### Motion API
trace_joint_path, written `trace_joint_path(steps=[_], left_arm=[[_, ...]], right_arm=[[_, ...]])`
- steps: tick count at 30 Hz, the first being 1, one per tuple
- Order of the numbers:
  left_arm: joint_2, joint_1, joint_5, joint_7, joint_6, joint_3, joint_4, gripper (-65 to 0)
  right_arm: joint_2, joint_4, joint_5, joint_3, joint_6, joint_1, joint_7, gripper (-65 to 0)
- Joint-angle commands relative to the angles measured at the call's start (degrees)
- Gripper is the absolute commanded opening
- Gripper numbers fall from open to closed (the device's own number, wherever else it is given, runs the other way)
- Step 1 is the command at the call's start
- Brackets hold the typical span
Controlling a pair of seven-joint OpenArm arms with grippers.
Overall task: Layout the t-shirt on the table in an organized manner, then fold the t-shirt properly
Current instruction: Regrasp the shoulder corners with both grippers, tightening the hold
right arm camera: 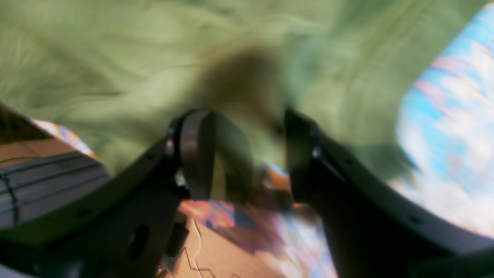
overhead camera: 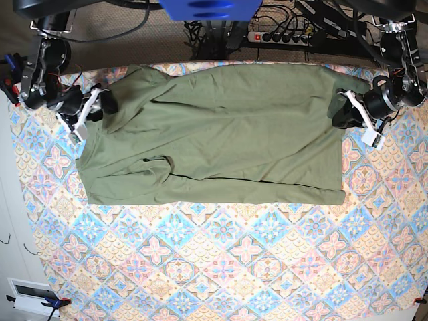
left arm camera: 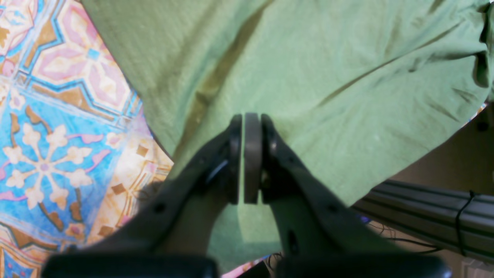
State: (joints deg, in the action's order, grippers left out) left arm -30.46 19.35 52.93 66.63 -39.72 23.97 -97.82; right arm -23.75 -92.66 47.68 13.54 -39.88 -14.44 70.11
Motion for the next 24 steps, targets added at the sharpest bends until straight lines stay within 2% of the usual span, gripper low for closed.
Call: trace_joint_path(steps=[1,5,10,11,14,17,21,24], left_arm=[[-1.15,-0.32,1.1,-1.0,-0.28,0.34,-0.77,-65.0],[-1.23,-0.32,1.1,-1.0,-0.28,0.34,-0.77,-65.0],[-1.23,-0.32,1.1,-1.0,-0.28,0.34,-0.77,-65.0],[-1.23,-0.32,1.1,-1.0,-0.28,0.34,-0.77,-65.0],[-1.23,-0.32,1.1,-1.0,-0.28,0.34,-0.68,-65.0],[-1.23,-0.76,1.18,-1.09,-0.28,0.43,-0.77,-65.0],[-0.97,-1.55,1.71,-1.36,-0.28,1.13,-0.77,-65.0],[1.4,-3.05,5.93,-1.09,-0.28,5.26,-0.77,-65.0]], right_arm=[[-0.91,-0.83,1.33,-0.22,-0.12,0.59,-1.67,-36.5],[-0.91,-0.74,1.42,-2.24,-0.12,0.59,-3.95,-38.9],[-0.91,-0.74,1.68,-2.42,-0.12,0.59,-3.69,-57.3],[-1.0,-0.83,1.68,-2.51,-0.12,0.59,-3.6,-58.6],[-1.0,-1.27,2.3,-2.16,-0.12,0.5,-2.02,-59.1],[-1.26,-1.36,7.31,-1.45,-0.12,0.59,-1.75,-59.2],[-1.26,-1.62,16.71,5.23,-0.12,0.59,-1.58,-59.1],[-1.44,-3.38,20.58,11.56,-0.12,0.68,-1.23,-59.0]])
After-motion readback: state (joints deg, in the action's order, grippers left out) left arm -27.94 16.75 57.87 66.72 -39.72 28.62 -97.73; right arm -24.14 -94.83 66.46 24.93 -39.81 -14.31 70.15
